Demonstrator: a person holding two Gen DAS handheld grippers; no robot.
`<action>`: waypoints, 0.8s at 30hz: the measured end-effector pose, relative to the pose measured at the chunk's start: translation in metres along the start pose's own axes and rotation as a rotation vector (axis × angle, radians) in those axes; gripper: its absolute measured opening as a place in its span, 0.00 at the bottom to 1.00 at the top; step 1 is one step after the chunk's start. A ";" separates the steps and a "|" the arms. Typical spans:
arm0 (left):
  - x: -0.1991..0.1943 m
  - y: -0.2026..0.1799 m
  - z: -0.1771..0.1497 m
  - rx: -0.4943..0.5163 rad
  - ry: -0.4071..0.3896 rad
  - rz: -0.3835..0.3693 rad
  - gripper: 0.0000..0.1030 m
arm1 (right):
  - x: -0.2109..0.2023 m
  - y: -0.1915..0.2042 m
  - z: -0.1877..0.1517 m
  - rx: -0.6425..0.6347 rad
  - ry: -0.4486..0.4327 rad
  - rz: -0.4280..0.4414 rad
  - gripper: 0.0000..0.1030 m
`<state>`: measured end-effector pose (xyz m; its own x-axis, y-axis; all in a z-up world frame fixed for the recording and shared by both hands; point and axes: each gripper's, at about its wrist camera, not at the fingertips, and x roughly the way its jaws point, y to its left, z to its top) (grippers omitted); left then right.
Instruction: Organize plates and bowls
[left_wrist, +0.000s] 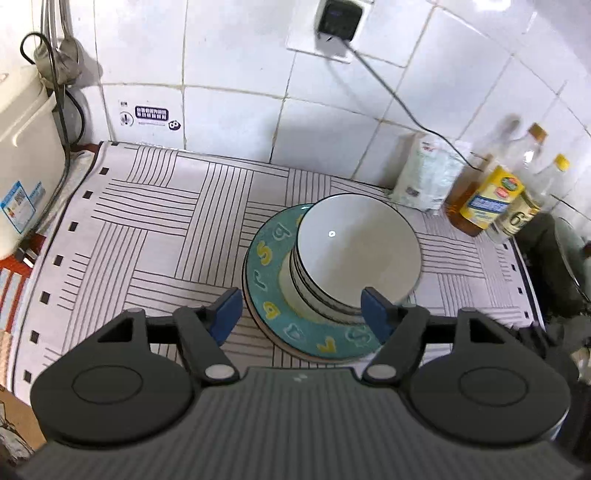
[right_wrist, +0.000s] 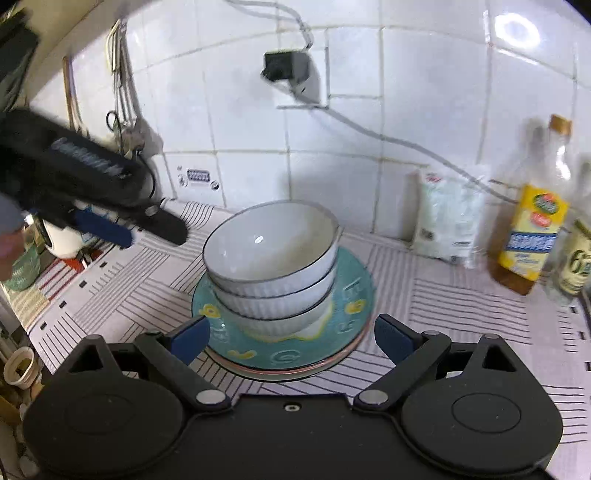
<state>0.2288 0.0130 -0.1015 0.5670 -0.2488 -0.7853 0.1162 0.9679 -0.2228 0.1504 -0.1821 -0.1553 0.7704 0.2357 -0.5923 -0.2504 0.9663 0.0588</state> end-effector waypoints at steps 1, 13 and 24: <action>-0.007 0.001 -0.001 0.005 -0.006 0.010 0.70 | -0.005 -0.001 0.002 0.002 0.007 -0.007 0.96; -0.075 0.011 -0.026 0.084 -0.039 0.076 0.89 | -0.052 0.013 0.004 0.070 0.008 -0.162 0.96; -0.126 0.013 -0.040 0.035 -0.009 0.128 0.89 | -0.105 0.024 0.027 0.186 0.119 -0.264 0.97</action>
<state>0.1266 0.0552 -0.0284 0.5863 -0.1229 -0.8007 0.0708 0.9924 -0.1004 0.0797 -0.1813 -0.0702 0.7177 -0.0284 -0.6958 0.0685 0.9972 0.0300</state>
